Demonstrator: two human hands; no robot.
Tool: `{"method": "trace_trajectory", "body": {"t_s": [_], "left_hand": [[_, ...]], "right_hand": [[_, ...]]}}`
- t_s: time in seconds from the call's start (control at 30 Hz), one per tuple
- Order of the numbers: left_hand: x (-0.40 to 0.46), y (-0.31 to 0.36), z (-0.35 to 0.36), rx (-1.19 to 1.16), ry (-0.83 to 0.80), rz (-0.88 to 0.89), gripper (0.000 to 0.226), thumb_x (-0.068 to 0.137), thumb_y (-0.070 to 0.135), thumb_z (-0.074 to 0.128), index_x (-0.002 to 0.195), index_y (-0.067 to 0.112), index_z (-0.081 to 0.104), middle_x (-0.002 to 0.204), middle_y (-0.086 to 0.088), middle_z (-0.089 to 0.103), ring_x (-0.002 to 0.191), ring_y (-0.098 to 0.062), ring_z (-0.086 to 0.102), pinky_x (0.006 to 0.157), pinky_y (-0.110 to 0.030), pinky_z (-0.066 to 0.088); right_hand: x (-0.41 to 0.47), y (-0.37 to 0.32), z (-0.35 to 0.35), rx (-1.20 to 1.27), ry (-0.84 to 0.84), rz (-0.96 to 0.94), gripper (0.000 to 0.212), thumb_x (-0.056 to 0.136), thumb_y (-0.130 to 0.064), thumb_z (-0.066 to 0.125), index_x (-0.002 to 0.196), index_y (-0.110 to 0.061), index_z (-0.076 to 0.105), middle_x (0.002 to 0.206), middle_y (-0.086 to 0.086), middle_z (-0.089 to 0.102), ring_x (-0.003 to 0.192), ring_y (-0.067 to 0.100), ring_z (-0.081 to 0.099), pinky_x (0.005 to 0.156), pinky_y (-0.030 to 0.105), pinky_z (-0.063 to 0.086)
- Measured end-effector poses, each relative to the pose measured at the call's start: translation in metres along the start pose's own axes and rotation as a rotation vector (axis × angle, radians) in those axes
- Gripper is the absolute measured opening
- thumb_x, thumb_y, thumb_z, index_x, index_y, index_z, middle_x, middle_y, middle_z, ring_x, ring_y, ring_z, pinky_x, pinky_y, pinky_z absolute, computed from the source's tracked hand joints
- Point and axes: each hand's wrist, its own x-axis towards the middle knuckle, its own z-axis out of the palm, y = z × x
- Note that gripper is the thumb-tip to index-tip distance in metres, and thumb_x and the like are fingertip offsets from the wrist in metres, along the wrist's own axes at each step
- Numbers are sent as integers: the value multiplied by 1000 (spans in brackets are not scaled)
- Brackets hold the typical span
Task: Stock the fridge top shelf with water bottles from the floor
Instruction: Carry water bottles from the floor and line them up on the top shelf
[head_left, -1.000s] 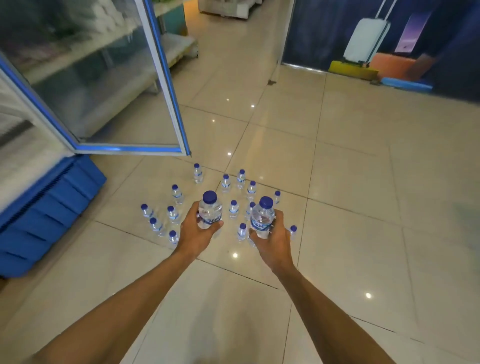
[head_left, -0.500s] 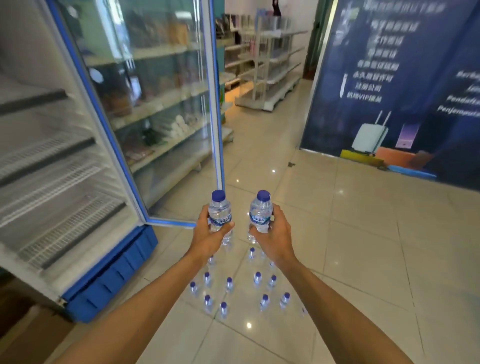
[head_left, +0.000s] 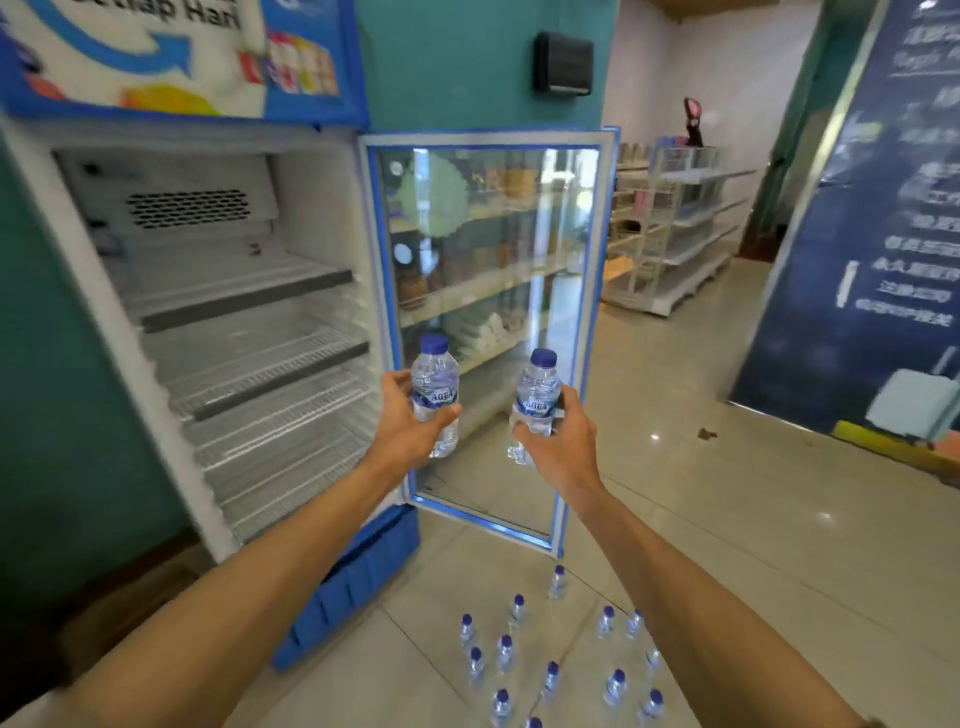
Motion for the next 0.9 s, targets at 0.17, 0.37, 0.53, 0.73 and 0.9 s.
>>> {"method": "trace_trajectory", "body": {"t_s": [0.17,0.37,0.53,0.73,0.9], "left_hand": [[39,-10,-48,62,121,-25,60,81,18,76,121,16,31,119,-3,48,109,-17,53,94,-29,42],[101,-16,-94,125,289,-27,59,85,17,73,124,10,30,118,-1,47,105,-13,50,92,-27,39],[150,-18,-136,191,435,-49,54,86,13,70,119,13,28,118,-5,47,106,-19,51,88,-26,38],[191,-33,-194,233,546,-65,54,88,14,69,122,13,27,117,-1,49,106,-16,54,89,-25,40],[231,-59,-248,222,595,-43,56,89,22,68,127,19,27,124,-2,49,115,-18,53,101,-35,44]], "right_hand": [[44,-13,68,33,-117,-70,53,72,-18,81,117,-31,58,97,-11,70,84,5,69,74,26,58],[115,-26,149,105,-292,-141,52,73,-13,82,113,-34,57,96,-14,68,87,4,68,78,26,57],[179,-36,217,175,-382,-181,53,73,-10,84,111,-35,58,97,-15,69,83,-2,67,71,18,53],[230,-43,299,210,-535,-251,56,72,-10,85,117,-29,57,102,-8,70,91,14,70,78,26,56],[257,-52,379,272,-596,-265,55,73,-9,82,120,-26,58,107,-5,71,95,14,70,87,39,58]]}}
